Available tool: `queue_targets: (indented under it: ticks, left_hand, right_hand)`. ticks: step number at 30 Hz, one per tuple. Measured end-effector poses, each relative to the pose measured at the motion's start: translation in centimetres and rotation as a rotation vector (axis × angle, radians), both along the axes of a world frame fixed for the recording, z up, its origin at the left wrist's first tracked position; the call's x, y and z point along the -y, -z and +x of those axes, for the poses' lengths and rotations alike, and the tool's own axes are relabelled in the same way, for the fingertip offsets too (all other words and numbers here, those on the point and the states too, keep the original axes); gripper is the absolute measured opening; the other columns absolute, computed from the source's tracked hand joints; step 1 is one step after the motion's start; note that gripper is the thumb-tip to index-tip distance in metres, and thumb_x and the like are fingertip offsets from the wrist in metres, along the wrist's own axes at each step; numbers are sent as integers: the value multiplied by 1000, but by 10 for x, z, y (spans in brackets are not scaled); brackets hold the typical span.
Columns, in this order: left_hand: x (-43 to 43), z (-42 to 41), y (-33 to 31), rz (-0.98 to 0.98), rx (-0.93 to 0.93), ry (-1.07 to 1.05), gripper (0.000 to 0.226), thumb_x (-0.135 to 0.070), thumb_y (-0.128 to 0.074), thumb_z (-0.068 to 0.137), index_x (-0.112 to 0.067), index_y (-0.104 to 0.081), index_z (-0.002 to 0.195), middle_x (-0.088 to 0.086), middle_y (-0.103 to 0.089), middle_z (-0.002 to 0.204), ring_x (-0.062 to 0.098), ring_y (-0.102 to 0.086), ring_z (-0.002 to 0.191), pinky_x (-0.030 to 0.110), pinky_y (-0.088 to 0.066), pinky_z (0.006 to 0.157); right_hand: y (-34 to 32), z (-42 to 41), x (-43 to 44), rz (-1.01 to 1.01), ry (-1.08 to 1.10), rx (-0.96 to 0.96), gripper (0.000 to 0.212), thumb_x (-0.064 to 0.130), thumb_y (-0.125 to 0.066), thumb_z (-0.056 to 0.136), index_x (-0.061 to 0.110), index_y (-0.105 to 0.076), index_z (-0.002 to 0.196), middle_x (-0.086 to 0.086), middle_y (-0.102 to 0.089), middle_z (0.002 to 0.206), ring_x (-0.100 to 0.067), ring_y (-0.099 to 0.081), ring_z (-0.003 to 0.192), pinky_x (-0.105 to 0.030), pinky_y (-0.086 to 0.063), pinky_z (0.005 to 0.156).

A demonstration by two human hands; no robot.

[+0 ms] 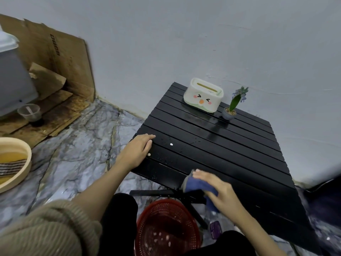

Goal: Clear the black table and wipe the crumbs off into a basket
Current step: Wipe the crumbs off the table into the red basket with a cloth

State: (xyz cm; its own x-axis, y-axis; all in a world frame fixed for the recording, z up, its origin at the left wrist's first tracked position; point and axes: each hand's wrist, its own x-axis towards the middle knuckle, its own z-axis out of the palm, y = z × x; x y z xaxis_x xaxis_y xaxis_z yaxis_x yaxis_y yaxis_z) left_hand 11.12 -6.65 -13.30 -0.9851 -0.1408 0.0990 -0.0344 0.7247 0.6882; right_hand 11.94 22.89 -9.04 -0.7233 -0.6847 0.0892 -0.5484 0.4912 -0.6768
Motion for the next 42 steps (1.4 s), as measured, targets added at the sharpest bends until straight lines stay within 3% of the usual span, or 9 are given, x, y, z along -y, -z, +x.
queue_targets:
  ticks: [6,10,14,21,22,26,30,37,42]
  left_hand:
    - [-1,3,-3,44,9,-39,39,-27,-28,97,-19,-44,132,6,-46,141,15,-33,135,30,-27,109]
    - [-3,4,-6,49,0,-55,40,-26,-29,97,-18,-43,133,5,-45,142,15,-33,135,31,-27,110]
    - [-4,5,-9,115,-54,-138,39,-23,-29,97,-13,-46,131,7,-49,139,18,-38,132,28,-25,109]
    - [-2,7,-3,225,-134,-316,38,-22,-29,97,-9,-54,123,9,-57,131,18,-48,123,20,-28,101]
    - [-2,7,-2,239,-129,-313,39,-22,-28,97,-9,-54,123,8,-57,131,18,-48,123,20,-29,101]
    - [0,6,-2,232,-122,-292,39,-22,-28,97,-8,-54,123,9,-57,130,18,-49,122,20,-29,101]
    - [-2,6,-5,213,-126,-282,43,-27,-27,95,-7,-55,122,11,-58,129,20,-49,123,24,-31,102]
    - [-3,10,-8,196,-100,-268,40,-24,-27,97,-10,-53,125,7,-56,132,18,-47,125,28,-32,106]
    - [-5,10,-8,212,-97,-270,40,-25,-27,97,-11,-52,125,6,-55,132,18,-47,125,31,-33,106]
  right_hand:
    - [-5,-65,42,-133,225,-26,33,-3,-52,88,11,-58,117,0,-59,120,-8,-54,112,-6,-38,92]
    - [10,-104,81,-69,337,-27,31,-1,-47,89,9,-56,117,-9,-60,119,-20,-56,105,-25,-42,88]
    - [25,-116,122,-9,337,-43,27,5,-45,92,7,-55,117,-14,-59,118,-27,-56,106,-25,-38,83]
    - [30,-98,150,44,27,-57,42,0,-49,88,10,-48,128,-10,-50,136,-20,-44,127,-29,-32,108]
    - [30,-94,151,51,-32,-58,43,-1,-50,88,12,-48,129,-10,-50,136,-17,-43,128,-28,-31,110]
    - [27,-74,142,62,-248,-47,49,-7,-50,83,12,-49,128,-4,-51,134,4,-33,124,-1,-20,103]
    - [17,-47,117,72,-364,8,48,-1,-45,83,11,-48,130,6,-44,135,2,-32,131,-8,-20,109]
    - [12,-3,62,108,-416,140,50,-7,-49,83,20,-53,125,10,-47,137,3,-32,133,-16,-24,112]
    - [-11,-22,26,-79,-103,232,35,15,-56,86,28,-59,118,22,-56,126,1,-49,121,-12,-36,101]
